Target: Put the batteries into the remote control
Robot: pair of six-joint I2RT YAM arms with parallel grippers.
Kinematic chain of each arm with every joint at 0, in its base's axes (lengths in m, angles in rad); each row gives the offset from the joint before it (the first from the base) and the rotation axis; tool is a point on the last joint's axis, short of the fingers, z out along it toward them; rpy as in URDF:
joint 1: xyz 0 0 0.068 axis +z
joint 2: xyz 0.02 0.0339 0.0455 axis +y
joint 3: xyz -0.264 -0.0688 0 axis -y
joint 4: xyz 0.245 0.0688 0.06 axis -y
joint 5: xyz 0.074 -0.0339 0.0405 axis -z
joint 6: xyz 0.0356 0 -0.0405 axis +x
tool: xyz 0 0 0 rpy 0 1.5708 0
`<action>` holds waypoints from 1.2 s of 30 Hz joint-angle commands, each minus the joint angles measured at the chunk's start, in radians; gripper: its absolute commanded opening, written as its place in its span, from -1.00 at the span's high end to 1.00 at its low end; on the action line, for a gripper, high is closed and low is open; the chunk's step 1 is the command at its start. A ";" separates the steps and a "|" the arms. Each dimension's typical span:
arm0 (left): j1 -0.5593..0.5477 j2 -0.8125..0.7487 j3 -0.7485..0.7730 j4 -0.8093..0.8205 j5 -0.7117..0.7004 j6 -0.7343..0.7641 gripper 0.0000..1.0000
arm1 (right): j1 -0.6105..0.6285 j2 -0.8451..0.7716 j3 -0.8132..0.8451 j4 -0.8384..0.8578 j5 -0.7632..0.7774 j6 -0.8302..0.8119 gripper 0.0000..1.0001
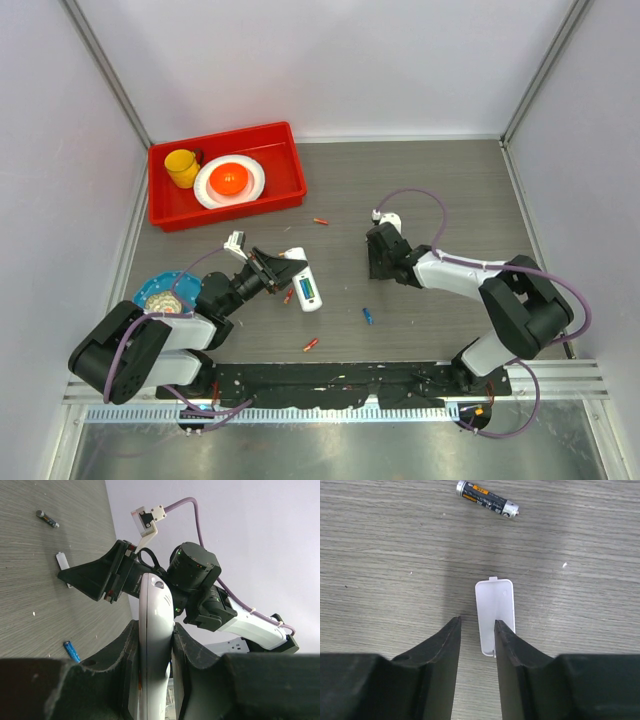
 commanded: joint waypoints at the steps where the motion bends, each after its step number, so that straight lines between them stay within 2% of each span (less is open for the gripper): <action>1: -0.001 -0.014 0.021 0.231 0.010 -0.007 1.00 | 0.002 -0.040 -0.013 -0.019 0.006 0.008 0.13; 16: -0.002 -0.009 0.016 0.231 0.009 -0.007 1.00 | 0.005 -0.070 0.012 -0.037 0.052 -0.009 -0.11; 36: -0.002 -0.009 0.010 0.241 0.009 -0.007 1.00 | 0.004 -0.025 0.007 -0.022 0.026 -0.017 -0.11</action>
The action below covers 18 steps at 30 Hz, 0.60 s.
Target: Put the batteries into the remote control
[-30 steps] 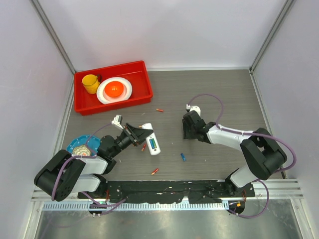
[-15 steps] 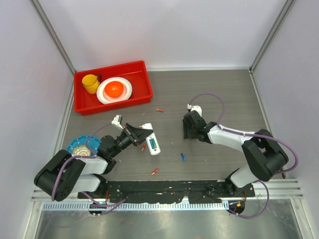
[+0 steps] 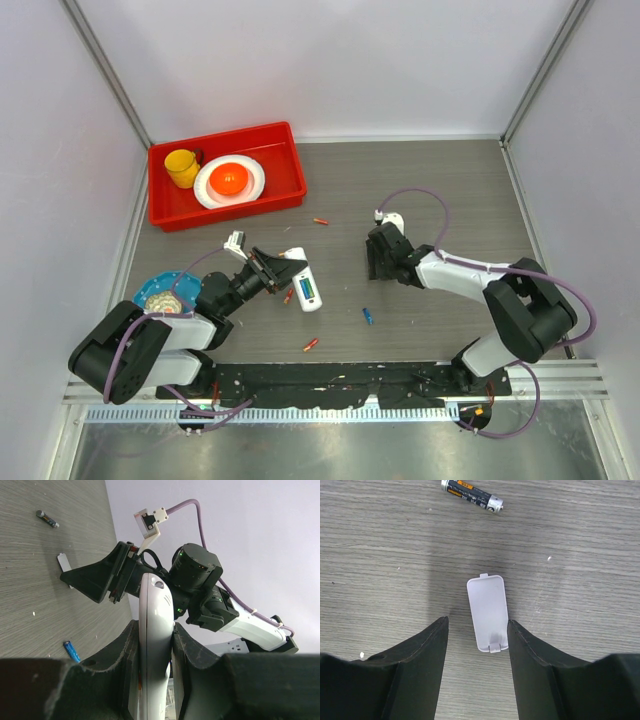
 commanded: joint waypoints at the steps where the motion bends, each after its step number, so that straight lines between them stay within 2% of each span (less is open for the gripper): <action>1: -0.002 -0.009 0.010 0.240 0.007 -0.007 0.99 | 0.004 0.003 0.006 0.024 -0.001 -0.007 -0.11; 15: -0.002 -0.005 0.007 0.243 0.009 -0.010 1.00 | 0.006 0.043 0.000 0.030 -0.012 0.006 -0.11; 18: -0.004 -0.006 0.007 0.243 0.009 -0.008 1.00 | 0.003 0.049 -0.003 0.023 0.007 0.019 -0.04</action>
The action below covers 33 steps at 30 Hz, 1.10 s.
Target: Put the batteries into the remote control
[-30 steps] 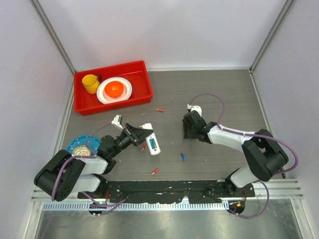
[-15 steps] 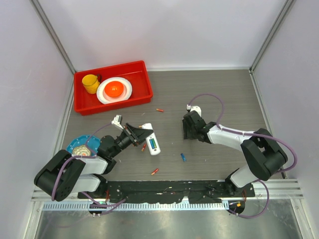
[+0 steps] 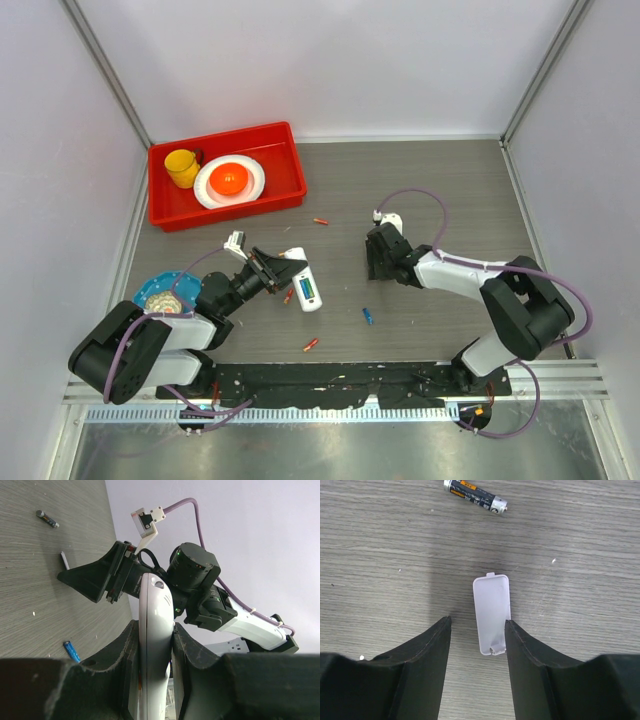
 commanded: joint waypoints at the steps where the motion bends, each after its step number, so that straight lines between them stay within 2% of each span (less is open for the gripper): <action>1: -0.002 -0.002 0.007 0.244 0.009 -0.008 0.99 | 0.002 0.030 -0.003 0.004 0.026 0.021 -0.01; 15: -0.005 0.003 0.007 0.247 0.007 -0.013 1.00 | 0.002 0.042 0.002 -0.030 0.079 0.041 0.51; 24: -0.007 -0.001 0.007 0.247 0.006 -0.013 0.99 | 0.002 -0.025 -0.006 -0.041 0.095 0.052 0.81; 33: -0.011 0.000 0.011 0.247 0.006 -0.014 1.00 | 0.002 -0.075 -0.003 -0.061 0.106 0.053 0.99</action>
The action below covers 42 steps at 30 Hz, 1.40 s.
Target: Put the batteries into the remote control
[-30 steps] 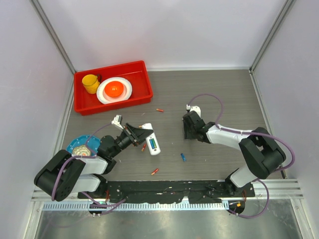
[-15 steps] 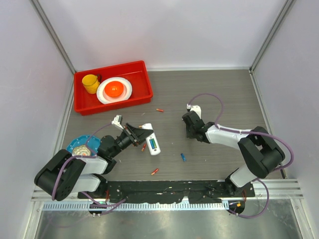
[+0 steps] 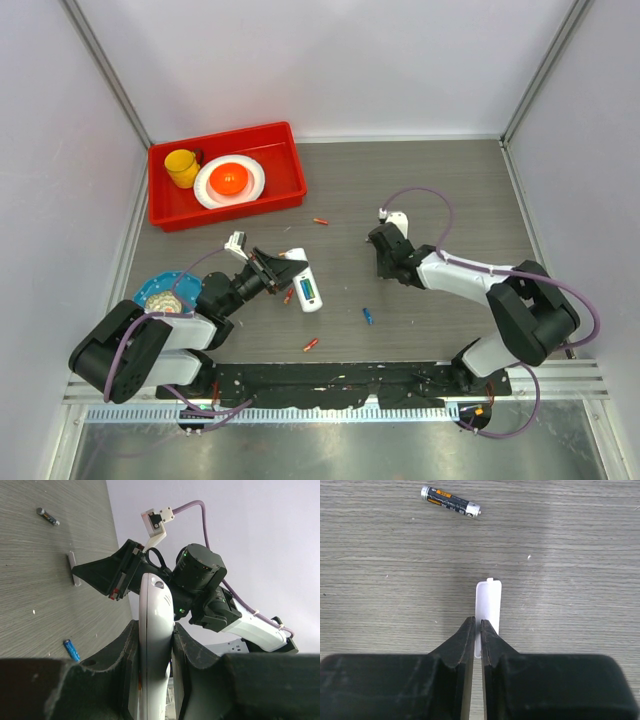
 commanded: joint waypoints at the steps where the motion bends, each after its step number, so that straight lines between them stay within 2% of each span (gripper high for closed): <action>1: -0.007 -0.005 0.011 0.246 0.006 -0.014 1.00 | 0.001 -0.047 -0.002 -0.035 0.029 0.016 0.99; 13: -0.007 -0.004 0.018 0.246 0.007 -0.017 1.00 | 0.001 -0.097 -0.004 -0.049 0.022 0.019 0.99; 18: -0.006 -0.010 0.015 0.248 0.004 -0.014 1.00 | -0.001 -0.229 -0.048 0.058 -0.145 0.032 0.99; 21: -0.006 -0.019 0.013 0.248 -0.003 -0.012 1.00 | 0.001 -0.284 -0.100 0.193 -0.304 0.077 0.99; 24: -0.006 -0.030 0.013 0.248 -0.011 -0.011 1.00 | -0.011 -0.323 -0.188 0.399 -0.449 0.145 0.99; 28: -0.007 -0.044 0.010 0.249 -0.020 -0.011 1.00 | -0.047 -0.263 -0.332 0.736 -0.566 0.329 0.99; 33: -0.007 -0.059 0.007 0.249 -0.029 -0.009 1.00 | -0.065 -0.139 -0.453 1.075 -0.590 0.475 0.99; 36: -0.006 -0.068 0.001 0.249 -0.040 -0.006 1.00 | -0.083 -0.062 -0.516 1.224 -0.587 0.538 0.99; 39: -0.007 -0.071 -0.002 0.248 -0.045 -0.003 0.99 | -0.105 -0.002 -0.533 1.252 -0.600 0.564 0.99; 42: -0.007 -0.070 -0.004 0.248 -0.045 -0.005 1.00 | -0.125 0.004 -0.526 1.170 -0.600 0.555 0.99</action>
